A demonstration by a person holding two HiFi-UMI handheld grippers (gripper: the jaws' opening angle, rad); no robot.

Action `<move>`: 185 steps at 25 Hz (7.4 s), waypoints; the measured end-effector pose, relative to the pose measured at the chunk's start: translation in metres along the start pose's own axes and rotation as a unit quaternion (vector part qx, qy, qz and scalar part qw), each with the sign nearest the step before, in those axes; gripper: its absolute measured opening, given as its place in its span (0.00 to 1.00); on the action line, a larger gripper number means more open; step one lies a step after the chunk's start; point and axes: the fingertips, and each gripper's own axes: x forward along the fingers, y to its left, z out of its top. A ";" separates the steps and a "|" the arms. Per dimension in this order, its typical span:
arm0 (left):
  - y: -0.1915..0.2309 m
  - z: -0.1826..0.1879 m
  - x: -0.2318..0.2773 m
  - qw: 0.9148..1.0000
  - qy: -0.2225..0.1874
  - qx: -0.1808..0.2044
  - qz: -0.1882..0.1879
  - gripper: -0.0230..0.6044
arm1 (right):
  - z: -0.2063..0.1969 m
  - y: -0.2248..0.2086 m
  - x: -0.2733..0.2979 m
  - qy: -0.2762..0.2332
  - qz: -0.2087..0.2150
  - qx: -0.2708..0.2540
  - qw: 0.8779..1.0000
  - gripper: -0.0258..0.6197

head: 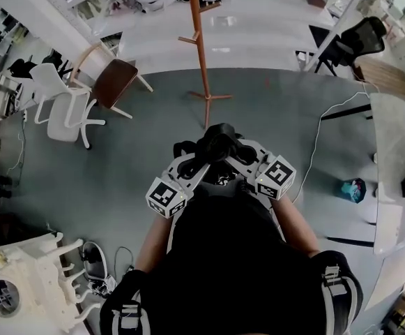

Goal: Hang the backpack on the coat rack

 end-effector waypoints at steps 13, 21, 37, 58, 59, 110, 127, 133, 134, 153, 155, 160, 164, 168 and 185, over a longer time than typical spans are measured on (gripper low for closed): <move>0.060 -0.015 -0.063 1.000 -0.002 -0.008 -0.028 0.17 | -0.013 0.025 0.084 -0.004 -0.030 -0.001 1.000 0.20; 0.083 -0.017 -0.098 0.999 0.000 0.011 -0.048 0.17 | -0.016 0.046 0.120 -0.016 -0.047 -0.003 0.999 0.19; 0.102 -0.010 -0.085 0.999 -0.011 0.001 -0.033 0.16 | -0.009 0.026 0.131 0.000 -0.045 -0.009 0.999 0.19; 0.116 0.030 0.081 0.998 -0.004 -0.005 0.060 0.16 | 0.034 -0.127 0.067 0.024 0.043 0.007 0.999 0.19; 0.116 0.031 0.088 0.998 -0.006 -0.007 0.062 0.17 | 0.035 -0.133 0.063 0.024 0.046 0.008 0.999 0.19; 0.371 0.061 0.152 0.999 0.022 -0.005 -0.048 0.16 | 0.069 -0.310 0.247 0.003 -0.066 0.038 0.997 0.19; 0.426 0.062 0.166 0.991 0.051 0.012 -0.126 0.16 | 0.070 -0.346 0.286 0.000 -0.135 0.026 0.991 0.19; 0.440 0.057 0.181 0.990 0.060 0.013 -0.130 0.16 | 0.064 -0.366 0.290 -0.003 -0.143 0.044 0.989 0.19; 0.443 0.055 0.183 0.989 0.062 0.013 -0.130 0.16 | 0.063 -0.368 0.291 -0.003 -0.144 0.046 0.988 0.19; 0.472 0.026 0.217 0.989 0.091 -0.011 -0.114 0.16 | 0.035 -0.416 0.303 0.031 -0.144 0.071 0.987 0.19; 0.474 0.024 0.221 0.989 0.095 -0.012 -0.113 0.16 | 0.033 -0.421 0.303 0.030 -0.145 0.077 0.986 0.19; 0.482 0.017 0.230 0.988 0.106 -0.010 -0.108 0.16 | 0.026 -0.432 0.306 0.037 -0.144 0.086 0.985 0.19; 0.490 0.015 0.235 0.989 0.108 -0.016 -0.103 0.16 | 0.024 -0.441 0.310 0.040 -0.143 0.087 0.985 0.19; 0.498 0.009 0.242 0.988 0.113 -0.018 -0.101 0.16 | 0.018 -0.451 0.315 0.047 -0.141 0.087 0.985 0.19; 0.524 -0.013 0.268 0.985 0.140 -0.030 -0.092 0.16 | -0.003 -0.487 0.326 0.064 -0.150 0.102 0.981 0.19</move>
